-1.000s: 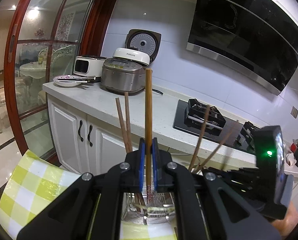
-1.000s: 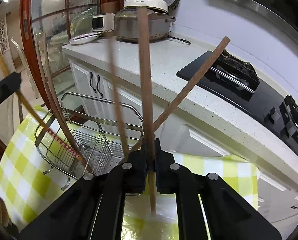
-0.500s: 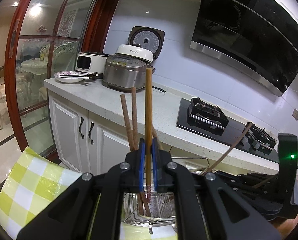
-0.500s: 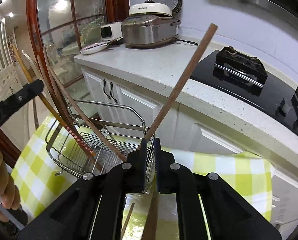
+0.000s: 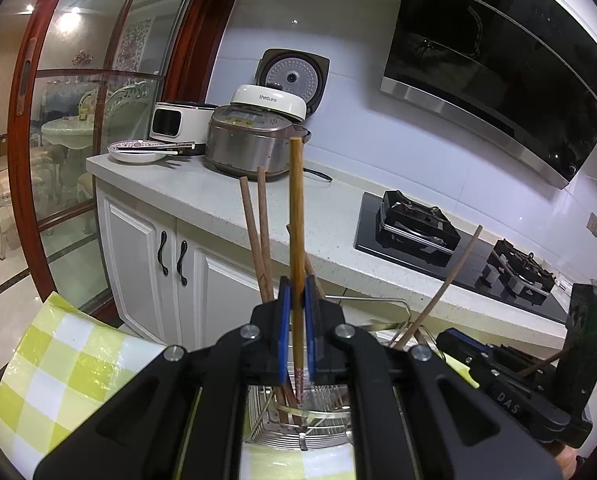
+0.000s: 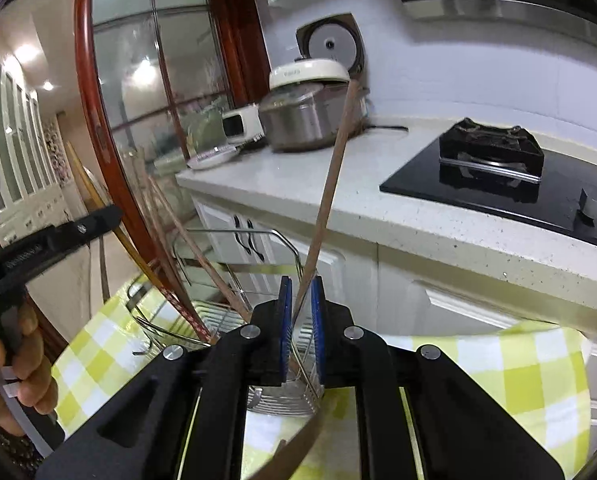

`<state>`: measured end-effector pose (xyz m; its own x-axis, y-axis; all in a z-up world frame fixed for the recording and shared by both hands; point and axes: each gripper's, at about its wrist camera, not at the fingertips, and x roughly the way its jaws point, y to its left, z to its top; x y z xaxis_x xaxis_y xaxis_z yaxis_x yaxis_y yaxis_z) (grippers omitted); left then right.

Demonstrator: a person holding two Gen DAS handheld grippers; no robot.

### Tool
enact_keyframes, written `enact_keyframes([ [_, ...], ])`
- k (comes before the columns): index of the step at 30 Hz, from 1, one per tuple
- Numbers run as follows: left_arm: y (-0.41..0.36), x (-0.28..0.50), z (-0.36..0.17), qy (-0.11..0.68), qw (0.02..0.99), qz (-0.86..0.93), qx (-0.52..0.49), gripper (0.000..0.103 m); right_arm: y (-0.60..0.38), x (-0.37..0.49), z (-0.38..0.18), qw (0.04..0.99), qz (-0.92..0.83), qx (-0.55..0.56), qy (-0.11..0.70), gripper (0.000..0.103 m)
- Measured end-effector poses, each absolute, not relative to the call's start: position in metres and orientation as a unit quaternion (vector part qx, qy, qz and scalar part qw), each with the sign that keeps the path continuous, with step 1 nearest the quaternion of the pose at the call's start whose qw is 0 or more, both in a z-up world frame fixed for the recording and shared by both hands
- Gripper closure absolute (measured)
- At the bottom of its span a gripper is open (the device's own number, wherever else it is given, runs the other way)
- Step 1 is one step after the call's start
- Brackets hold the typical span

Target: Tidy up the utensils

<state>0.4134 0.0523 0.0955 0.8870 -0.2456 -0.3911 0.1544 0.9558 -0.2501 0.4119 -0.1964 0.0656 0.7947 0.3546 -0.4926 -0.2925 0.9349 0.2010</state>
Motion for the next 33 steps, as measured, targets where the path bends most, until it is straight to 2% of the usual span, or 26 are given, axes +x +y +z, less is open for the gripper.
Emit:
enact_keyframes([
  [2,0.052,0.414,0.095,0.215,0.965,-0.104,-0.107,0.096,-0.193,0.408,0.067,0.949,0.174,0.045,0.259,0.101],
  [11,0.049,0.411,0.095,0.214,0.966,-0.106,-0.103,0.096,-0.182,0.401,0.072,0.952,0.181,0.019,0.246,0.101],
  [19,0.048,0.409,0.095,0.214,0.966,-0.109,-0.099,0.096,-0.231,0.398,0.049,0.951,0.122,0.146,0.245,0.101],
  [25,0.044,0.408,0.094,0.217,0.965,-0.110,-0.095,0.096,-0.255,0.405,0.038,0.935,0.073,0.207,0.280,0.099],
  [27,0.043,0.407,0.094,0.217,0.965,-0.110,-0.096,0.096,-0.262,0.408,0.034,0.925,0.051,0.228,0.298,0.097],
  [29,0.042,0.407,0.093,0.217,0.965,-0.111,-0.096,0.096,-0.266,0.411,0.033,0.920,0.024,0.236,0.311,0.090],
  [32,0.042,0.408,0.093,0.218,0.965,-0.113,-0.096,0.096,-0.263,0.417,0.034,0.920,0.016,0.225,0.321,0.091],
  [33,0.042,0.408,0.093,0.217,0.965,-0.113,-0.096,0.096,-0.263,0.418,0.034,0.918,0.011,0.227,0.324,0.095],
])
